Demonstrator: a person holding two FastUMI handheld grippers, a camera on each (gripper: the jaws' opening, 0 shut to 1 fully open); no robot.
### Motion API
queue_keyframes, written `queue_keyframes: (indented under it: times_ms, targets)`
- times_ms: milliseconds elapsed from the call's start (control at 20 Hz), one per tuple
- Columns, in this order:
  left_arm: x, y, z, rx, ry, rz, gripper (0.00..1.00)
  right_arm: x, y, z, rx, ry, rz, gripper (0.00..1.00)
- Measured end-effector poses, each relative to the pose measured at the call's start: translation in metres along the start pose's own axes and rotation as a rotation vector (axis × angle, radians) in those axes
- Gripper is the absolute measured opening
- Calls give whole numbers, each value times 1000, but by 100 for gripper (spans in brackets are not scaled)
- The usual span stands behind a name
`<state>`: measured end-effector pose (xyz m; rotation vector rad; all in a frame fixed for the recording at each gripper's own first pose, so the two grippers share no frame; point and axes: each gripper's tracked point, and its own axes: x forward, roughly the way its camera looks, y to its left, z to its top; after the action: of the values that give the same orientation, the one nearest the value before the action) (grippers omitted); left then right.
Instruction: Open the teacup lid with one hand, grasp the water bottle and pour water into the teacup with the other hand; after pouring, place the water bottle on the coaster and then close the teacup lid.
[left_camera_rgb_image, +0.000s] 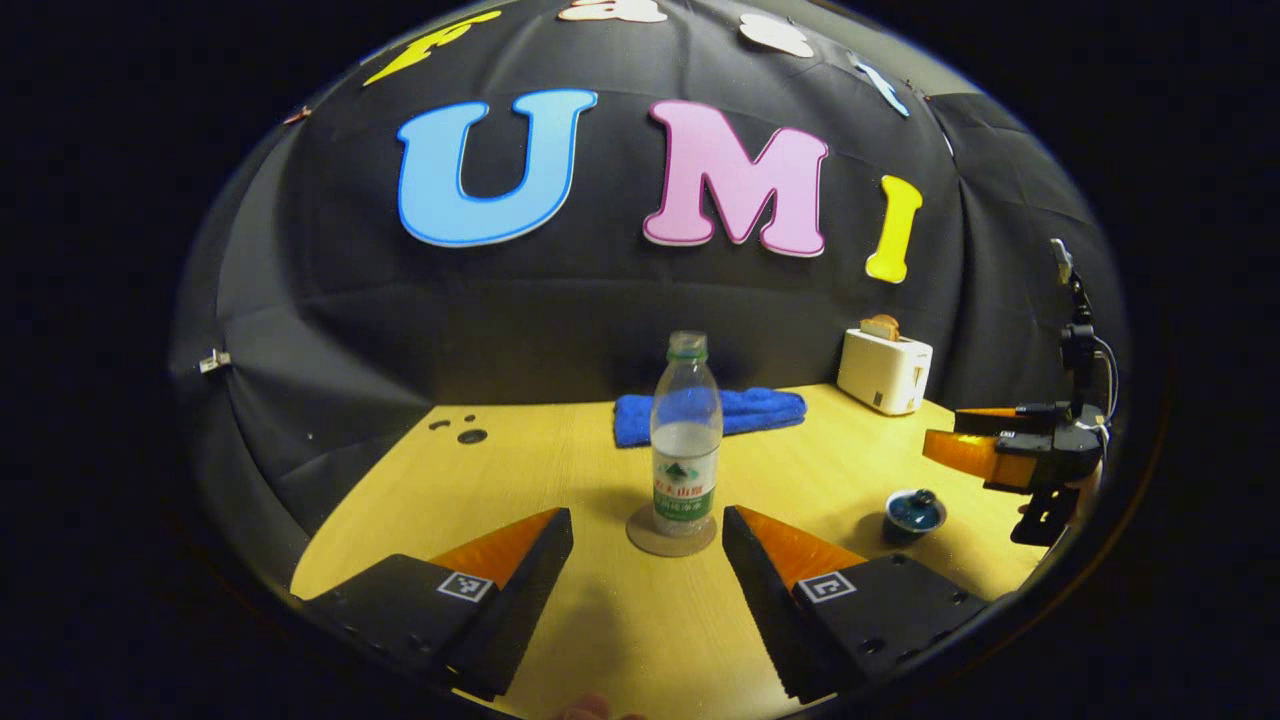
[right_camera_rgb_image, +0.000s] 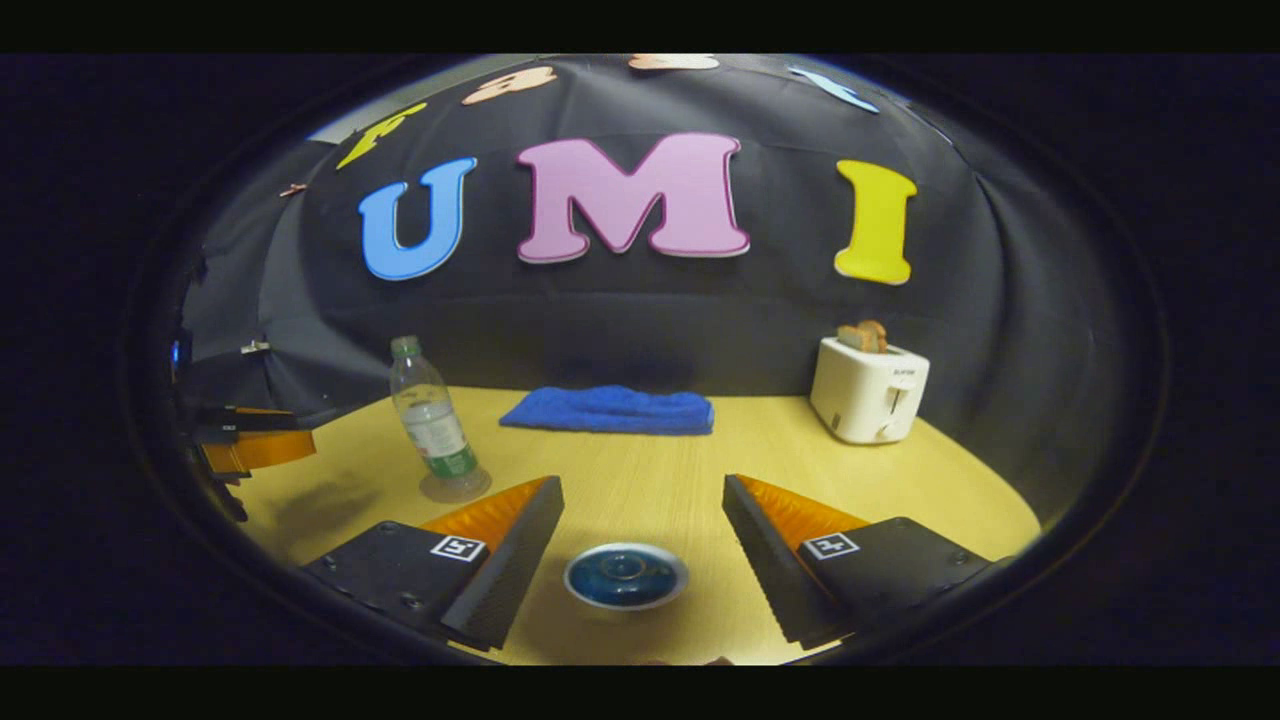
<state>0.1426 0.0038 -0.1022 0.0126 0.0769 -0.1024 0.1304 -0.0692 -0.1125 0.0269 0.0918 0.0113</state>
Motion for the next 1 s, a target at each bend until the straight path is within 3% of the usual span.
queue_keyframes:
  times_ms: [300, 450, 700, 1000]
  targets:
    - [-59, -9, 106, -8, -133, 77, 94, -46, -22, 121, -42, -125, -41, 99]
    - [-87, -21, 145, -27, -169, 90, 94, -74, -21, 162, -63, -182, -25, 98]
    - [-126, -25, 166, -25, -165, 142, 94, -113, -16, 181, -66, -206, 15, 99]
    - [-146, -48, 162, -79, -139, 144, 94, -143, -2, 166, 12, -166, -10, 98]
